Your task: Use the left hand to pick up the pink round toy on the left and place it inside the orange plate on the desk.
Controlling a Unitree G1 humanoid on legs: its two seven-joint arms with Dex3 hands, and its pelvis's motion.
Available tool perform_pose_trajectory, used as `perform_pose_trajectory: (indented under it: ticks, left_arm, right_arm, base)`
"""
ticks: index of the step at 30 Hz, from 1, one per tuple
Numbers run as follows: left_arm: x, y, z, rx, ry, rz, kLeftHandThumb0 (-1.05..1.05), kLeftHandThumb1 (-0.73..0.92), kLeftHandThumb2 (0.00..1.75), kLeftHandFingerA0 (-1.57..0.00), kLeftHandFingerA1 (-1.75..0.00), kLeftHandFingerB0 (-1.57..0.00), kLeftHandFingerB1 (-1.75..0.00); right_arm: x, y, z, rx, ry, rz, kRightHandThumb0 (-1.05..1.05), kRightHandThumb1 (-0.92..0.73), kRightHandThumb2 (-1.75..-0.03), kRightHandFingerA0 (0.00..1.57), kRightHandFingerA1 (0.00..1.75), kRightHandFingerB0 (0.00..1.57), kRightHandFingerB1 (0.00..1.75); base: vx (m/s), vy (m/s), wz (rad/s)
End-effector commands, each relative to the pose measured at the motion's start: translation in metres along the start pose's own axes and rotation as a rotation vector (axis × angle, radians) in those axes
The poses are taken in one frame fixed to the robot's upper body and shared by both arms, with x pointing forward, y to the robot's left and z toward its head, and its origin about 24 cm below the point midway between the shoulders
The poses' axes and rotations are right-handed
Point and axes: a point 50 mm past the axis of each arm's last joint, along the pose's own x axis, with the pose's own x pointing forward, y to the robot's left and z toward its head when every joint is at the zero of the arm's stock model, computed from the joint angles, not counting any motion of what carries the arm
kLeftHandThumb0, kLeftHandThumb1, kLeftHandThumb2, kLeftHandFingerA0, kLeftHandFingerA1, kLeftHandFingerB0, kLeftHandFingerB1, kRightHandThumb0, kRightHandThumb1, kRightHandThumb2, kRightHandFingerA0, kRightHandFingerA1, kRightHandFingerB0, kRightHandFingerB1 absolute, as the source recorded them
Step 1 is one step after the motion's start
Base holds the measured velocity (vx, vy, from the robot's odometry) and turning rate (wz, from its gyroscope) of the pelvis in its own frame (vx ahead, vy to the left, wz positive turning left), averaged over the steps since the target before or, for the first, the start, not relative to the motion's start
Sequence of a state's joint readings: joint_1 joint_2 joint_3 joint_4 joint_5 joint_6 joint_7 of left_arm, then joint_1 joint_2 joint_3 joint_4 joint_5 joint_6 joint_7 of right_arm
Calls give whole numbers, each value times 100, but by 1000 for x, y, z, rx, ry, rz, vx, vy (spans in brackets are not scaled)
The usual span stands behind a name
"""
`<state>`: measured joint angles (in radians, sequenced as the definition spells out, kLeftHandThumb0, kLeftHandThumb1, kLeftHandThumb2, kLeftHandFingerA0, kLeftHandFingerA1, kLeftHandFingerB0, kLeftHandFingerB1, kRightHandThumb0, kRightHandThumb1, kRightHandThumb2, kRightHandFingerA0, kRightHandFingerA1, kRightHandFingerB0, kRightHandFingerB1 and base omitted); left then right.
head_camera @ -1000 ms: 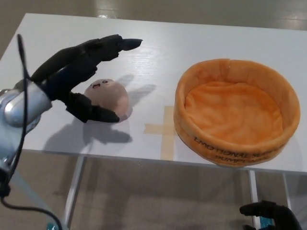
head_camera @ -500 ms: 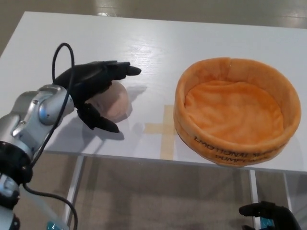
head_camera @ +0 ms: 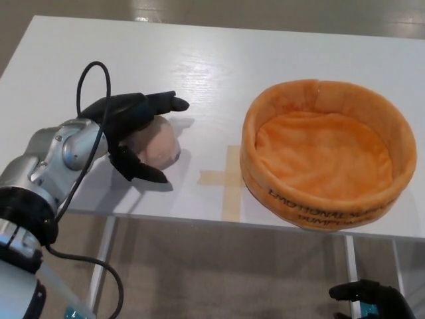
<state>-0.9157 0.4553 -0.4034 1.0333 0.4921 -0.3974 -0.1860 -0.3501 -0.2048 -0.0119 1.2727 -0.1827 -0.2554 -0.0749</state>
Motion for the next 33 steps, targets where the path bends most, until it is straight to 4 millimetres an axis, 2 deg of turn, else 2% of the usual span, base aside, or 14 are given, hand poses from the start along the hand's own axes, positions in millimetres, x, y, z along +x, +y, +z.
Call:
perform_pose_trajectory:
  ticks: [1,4,5,7,8,11,13,20,23,24,28,30,32,33]
  left_arm:
    - [0,-12,0,-72,-31,-54,-23,82,65,-110,-59,-61,-40]
    - [0,-15,2,-71,-44,-61,-19,83,66,-117,-73,-75,-45]
    - [0,-15,2,-67,-44,-62,-18,83,65,-117,-79,-80,-47]
    - [0,-15,2,-64,-43,-63,-18,83,65,-117,-79,-80,-47]
    - [0,-17,3,-83,-57,-55,-13,78,72,-99,-92,-87,-63]
    - [0,-18,3,-94,-63,-51,-13,78,72,-99,-92,-87,-63]
    - [0,-18,4,-119,-72,-41,-13,78,76,-95,-104,-84,-84]
    - [-1,-15,6,-129,-114,0,-12,78,76,-93,-98,-85,-83]
    - [-1,-10,8,-122,-128,33,-14,78,73,-97,-104,-84,-85]
    - [0,-6,8,-141,-125,45,-19,80,70,-99,-109,-82,-90]
    - [1,4,10,-206,-131,85,-21,83,63,-99,-106,-83,-86]
    - [1,14,13,-223,-151,129,-17,81,65,-103,-103,-86,-75]
    - [1,25,17,-220,-173,172,-16,80,67,-99,-112,-84,-82]
    - [2,30,19,-214,-176,188,-20,79,69,-86,-129,-82,-88]
  right_arm:
    - [-2,3,-5,11,21,3,-14,-60,-60,74,103,64,78]
    - [-1,3,-4,4,21,3,-14,-59,-60,76,100,62,78]
    - [-1,3,-4,3,21,4,-20,-45,-85,79,93,62,78]
    - [-1,3,-4,0,21,4,-20,-45,-85,79,93,62,78]
    - [-1,3,-4,2,21,8,-20,-45,-85,78,92,61,77]
    - [-1,3,-4,2,22,11,-20,-45,-85,78,92,61,77]
    - [-1,3,-4,2,21,9,-19,-46,-84,78,93,61,78]
    - [-1,2,-2,-8,11,8,-20,-46,-85,79,93,62,78]
    - [0,2,-2,1,16,8,-21,-45,-85,80,94,63,78]
    - [0,2,-2,-1,11,11,-14,-60,-61,74,96,66,80]
    - [-1,1,-2,-1,7,16,-15,-60,-62,72,95,66,80]
    - [0,1,-2,-3,11,17,-16,-59,-62,72,94,65,79]
    - [0,1,-2,-10,13,18,-15,-60,-61,73,95,66,79]
    - [0,1,-2,-10,13,18,-15,-60,-62,72,94,65,78]
  base:
    - [0,0,0]
    - [0,0,0]
    - [0,0,0]
    - [0,0,0]
    - [0,0,0]
    - [0,0,0]
    - [0,0,0]
    - [0,0,0]
    - [0,0,0]
    - [0,0,0]
    - [0,0,0]
    - [0,0,0]
    - [0,0,0]
    - [0,0,0]
